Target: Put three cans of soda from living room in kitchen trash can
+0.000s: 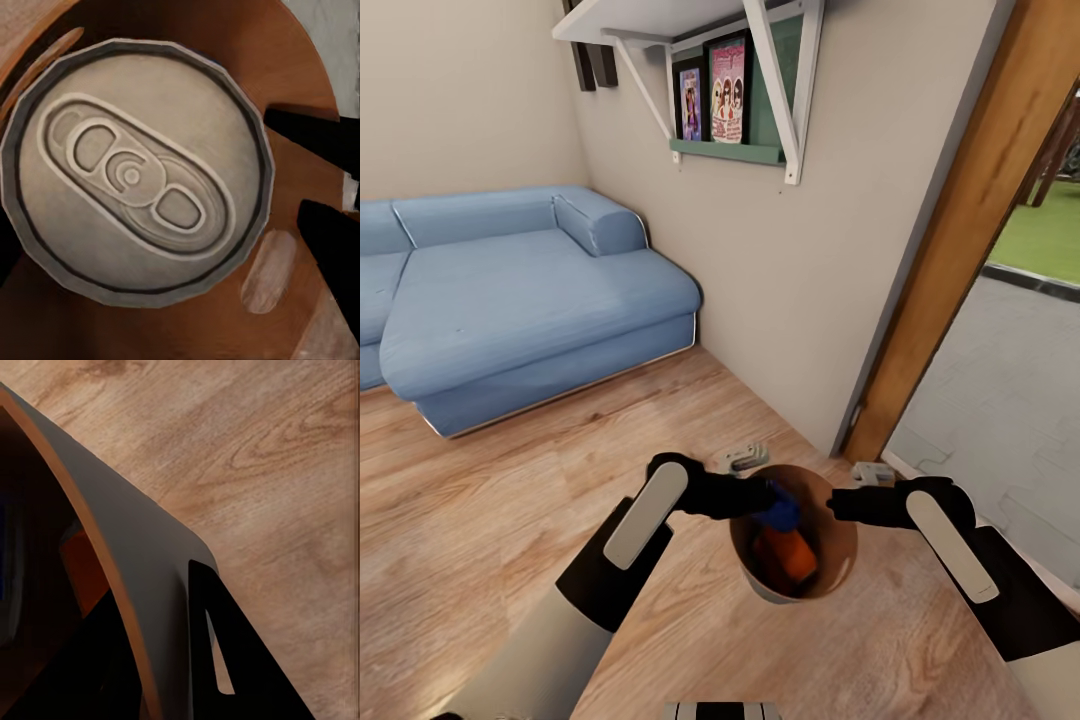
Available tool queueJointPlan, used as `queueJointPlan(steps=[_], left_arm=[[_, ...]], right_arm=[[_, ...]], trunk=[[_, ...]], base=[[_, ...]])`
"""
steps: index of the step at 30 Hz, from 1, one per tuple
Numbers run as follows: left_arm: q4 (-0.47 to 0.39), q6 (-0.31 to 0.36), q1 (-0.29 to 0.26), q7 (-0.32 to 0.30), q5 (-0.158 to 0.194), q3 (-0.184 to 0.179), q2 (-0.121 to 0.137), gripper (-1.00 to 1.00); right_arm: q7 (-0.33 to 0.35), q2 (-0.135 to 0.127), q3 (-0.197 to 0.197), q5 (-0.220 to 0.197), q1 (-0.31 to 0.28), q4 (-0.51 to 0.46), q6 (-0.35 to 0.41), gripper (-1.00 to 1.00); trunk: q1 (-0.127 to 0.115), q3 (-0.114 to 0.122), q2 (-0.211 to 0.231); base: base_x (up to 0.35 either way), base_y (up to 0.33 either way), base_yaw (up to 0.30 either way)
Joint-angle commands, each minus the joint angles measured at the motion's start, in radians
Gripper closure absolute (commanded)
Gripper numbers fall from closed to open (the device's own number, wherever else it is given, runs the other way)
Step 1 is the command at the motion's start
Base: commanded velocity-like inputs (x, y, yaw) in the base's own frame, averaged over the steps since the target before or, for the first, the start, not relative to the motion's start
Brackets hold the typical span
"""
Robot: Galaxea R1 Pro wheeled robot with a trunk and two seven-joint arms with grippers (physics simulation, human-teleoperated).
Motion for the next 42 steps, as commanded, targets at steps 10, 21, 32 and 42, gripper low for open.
queueJointPlan(steps=[10,21,32,42], left_arm=[[-0.036,-0.007,0.003,-0.027,-0.026,0.005,0.011,-1.0],[-0.295,-0.019,0.163,-0.025,-0.026,0.391,0.053,-1.0],[-0.256,-0.03,0.464,-0.024,-0.037,0.726,0.192,-1.0],[-0.047,-0.127,0.532,-0.026,-0.061,0.815,0.222,-1.0]], right_arm=[[0.005,0.0,-0.002,-0.052,-0.001,-0.001,0.0,1.0],[0.005,0.0,-0.005,-0.053,-0.001,0.001,0.0,1.0],[-0.109,0.02,-0.011,-0.055,-0.002,0.025,0.0,1.0],[-0.13,0.035,-0.011,-0.057,-0.002,0.029,0.0,1.0]], trunk=[[0.0,0.0,0.0],[0.0,0.0,0.0],[0.0,0.0,0.0],[0.002,-0.019,-0.001]], base=[[0.0,0.0,0.0],[0.0,0.0,0.0],[0.0,0.0,0.0],[0.0,0.0,0.0]])
